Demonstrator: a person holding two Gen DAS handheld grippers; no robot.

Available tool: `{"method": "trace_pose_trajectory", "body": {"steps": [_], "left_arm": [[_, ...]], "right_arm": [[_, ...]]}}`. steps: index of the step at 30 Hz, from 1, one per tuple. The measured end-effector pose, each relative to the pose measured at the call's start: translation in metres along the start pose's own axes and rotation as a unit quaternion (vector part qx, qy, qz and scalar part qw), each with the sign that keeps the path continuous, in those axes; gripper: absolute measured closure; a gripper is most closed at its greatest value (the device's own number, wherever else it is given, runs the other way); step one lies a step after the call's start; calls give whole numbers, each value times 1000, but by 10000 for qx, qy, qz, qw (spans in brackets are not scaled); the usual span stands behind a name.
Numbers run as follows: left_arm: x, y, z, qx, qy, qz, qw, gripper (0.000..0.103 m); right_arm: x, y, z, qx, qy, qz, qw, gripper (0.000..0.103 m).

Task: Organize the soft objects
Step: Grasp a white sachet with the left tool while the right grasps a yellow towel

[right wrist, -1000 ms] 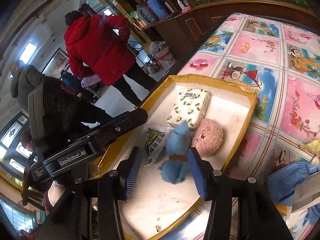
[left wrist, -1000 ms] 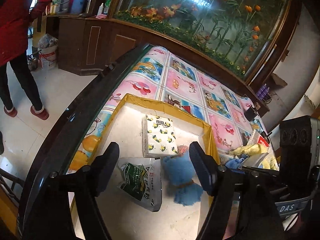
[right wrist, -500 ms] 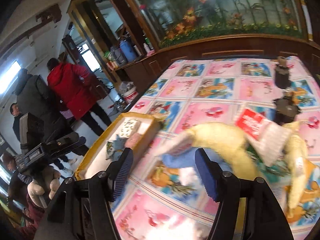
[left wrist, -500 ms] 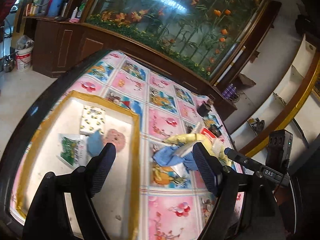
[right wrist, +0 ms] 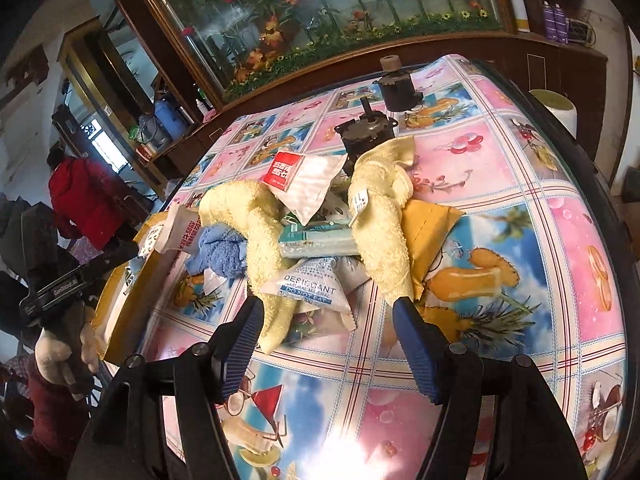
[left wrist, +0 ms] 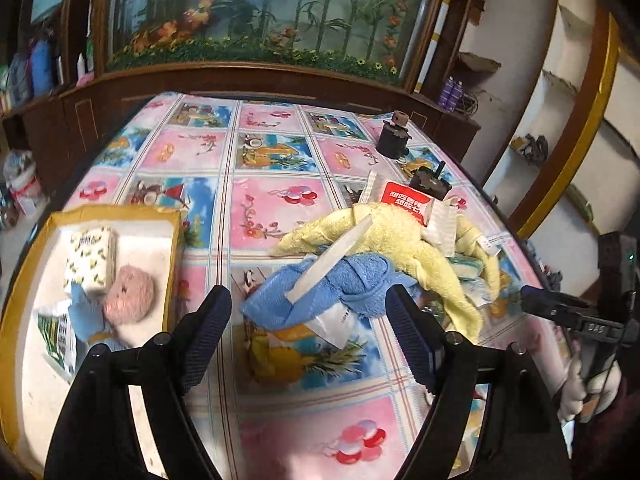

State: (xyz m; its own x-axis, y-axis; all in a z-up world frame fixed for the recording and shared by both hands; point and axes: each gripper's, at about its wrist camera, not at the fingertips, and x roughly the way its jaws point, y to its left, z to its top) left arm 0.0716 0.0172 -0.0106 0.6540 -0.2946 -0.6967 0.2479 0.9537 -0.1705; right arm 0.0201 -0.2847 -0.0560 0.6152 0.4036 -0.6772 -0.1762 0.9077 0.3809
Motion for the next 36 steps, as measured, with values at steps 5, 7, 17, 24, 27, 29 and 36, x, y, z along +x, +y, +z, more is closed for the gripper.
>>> {"method": "trace_pose_trajectory", "body": {"steps": [5, 7, 17, 24, 27, 29, 36], "left_arm": [[32, -6, 10, 434, 108, 164, 9989, 24], [41, -7, 14, 570, 116, 167, 9982, 24], [77, 1, 21, 400, 356, -229, 9983, 25], [80, 4, 20, 358, 473, -429, 9973, 57], [78, 1, 21, 434, 427, -341, 9976, 57], [80, 2, 23, 432, 426, -306, 9977, 57], [90, 8, 25, 198, 522, -338, 9979, 58]], "right_arm": [[7, -3, -3, -33, 54, -51, 10000, 34], [5, -10, 0, 43, 3, -56, 10000, 34], [-16, -77, 22, 691, -324, -688, 9947, 33], [1, -48, 39, 296, -236, -533, 9979, 33], [16, -30, 51, 66, -203, -485, 9986, 33], [25, -20, 60, -97, -173, -501, 9985, 34], [78, -7, 82, -498, 283, -827, 9949, 34]]}}
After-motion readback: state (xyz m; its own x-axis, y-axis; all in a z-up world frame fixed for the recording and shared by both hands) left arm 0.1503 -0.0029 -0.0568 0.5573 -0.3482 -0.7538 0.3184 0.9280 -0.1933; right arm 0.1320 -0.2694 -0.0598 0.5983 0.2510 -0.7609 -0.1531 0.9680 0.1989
